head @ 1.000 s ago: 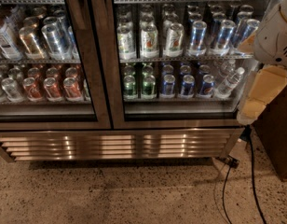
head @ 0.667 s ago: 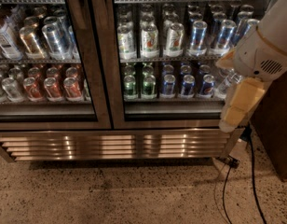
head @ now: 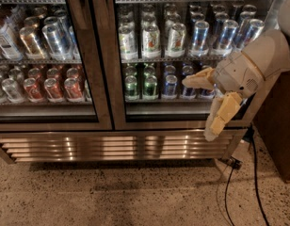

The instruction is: Open left fridge door

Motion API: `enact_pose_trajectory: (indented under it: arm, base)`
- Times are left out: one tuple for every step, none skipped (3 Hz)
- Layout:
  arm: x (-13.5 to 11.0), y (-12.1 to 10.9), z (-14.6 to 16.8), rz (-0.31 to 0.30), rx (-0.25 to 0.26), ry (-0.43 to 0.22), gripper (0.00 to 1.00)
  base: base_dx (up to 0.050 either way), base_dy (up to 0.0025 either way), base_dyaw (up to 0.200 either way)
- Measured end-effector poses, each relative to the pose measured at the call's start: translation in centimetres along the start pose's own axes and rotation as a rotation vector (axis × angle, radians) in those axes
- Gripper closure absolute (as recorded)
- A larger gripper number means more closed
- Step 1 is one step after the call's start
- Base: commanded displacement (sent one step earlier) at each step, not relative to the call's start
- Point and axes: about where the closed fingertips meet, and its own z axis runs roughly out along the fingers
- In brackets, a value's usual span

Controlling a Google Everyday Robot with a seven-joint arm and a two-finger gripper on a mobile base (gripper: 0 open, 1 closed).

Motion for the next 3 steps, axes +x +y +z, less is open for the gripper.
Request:
enact_pose_trajectory:
  arm:
    - [-3.4,0.6,0.8,-0.042,-0.101,-0.249,0.0]
    - [-5.2,0.6,0.6,-0.044,-0.112,-0.32,0.0]
    - [-5.2,0.6,0.6,-0.044,-0.112,-0.32,0.0]
  base:
    - [0.0,0.0,0.0]
    - [0.0,0.0,0.0]
    - [0.0,0.0,0.0]
